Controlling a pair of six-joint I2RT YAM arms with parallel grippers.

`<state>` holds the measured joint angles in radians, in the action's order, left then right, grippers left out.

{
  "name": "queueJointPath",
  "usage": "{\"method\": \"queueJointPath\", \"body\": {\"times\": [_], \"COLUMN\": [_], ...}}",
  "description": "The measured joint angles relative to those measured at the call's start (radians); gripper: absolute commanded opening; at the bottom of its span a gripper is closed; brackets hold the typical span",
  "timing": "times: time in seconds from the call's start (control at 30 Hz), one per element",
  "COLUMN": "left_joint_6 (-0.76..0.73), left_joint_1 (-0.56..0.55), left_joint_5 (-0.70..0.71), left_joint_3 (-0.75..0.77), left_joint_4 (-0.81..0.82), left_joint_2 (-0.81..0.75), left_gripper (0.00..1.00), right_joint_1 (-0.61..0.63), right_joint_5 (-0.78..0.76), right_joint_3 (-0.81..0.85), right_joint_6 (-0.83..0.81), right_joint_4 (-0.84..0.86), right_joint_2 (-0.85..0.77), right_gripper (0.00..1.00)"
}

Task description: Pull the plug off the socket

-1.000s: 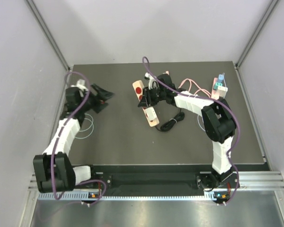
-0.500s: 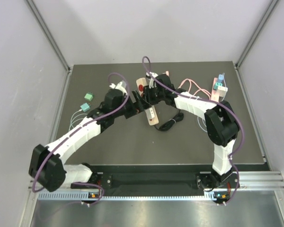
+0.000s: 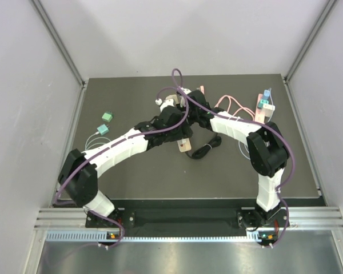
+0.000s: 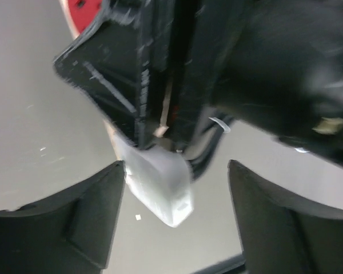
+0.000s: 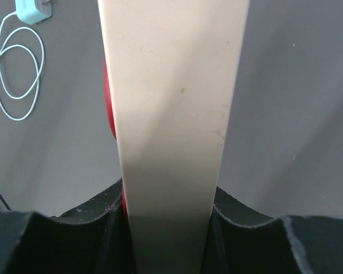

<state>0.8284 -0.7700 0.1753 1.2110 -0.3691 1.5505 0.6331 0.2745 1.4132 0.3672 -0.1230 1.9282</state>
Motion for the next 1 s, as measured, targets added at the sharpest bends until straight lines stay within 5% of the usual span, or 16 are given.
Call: {"method": "queueJointPath", "body": {"times": [0.3, 0.47, 0.53, 0.7, 1.0], "left_joint_6": [-0.018, -0.035, -0.036, -0.052, -0.056], "left_joint_1": [-0.016, -0.016, -0.016, -0.006, 0.011], "left_joint_5": [0.124, 0.140, 0.135, 0.100, 0.062], "left_joint_3": [0.019, 0.005, -0.028, -0.116, -0.193], "left_joint_4": [-0.109, -0.114, -0.095, -0.042, 0.012], "left_joint_2": [0.035, 0.017, -0.011, -0.093, -0.149], "left_gripper": [0.42, 0.14, 0.15, 0.52, 0.54], "right_joint_1": [0.000, -0.001, -0.002, -0.006, -0.008], "right_joint_5": [0.004, 0.041, 0.074, 0.169, 0.232], "right_joint_3": [-0.021, -0.035, -0.045, -0.062, -0.066], "right_joint_6": [0.023, 0.023, 0.023, 0.021, 0.016], "right_joint_4": [0.006, 0.024, 0.040, 0.074, 0.089], "right_joint_2": [-0.005, -0.005, -0.007, -0.013, -0.013], "right_gripper": [0.00, 0.00, 0.00, 0.00, 0.00]}}
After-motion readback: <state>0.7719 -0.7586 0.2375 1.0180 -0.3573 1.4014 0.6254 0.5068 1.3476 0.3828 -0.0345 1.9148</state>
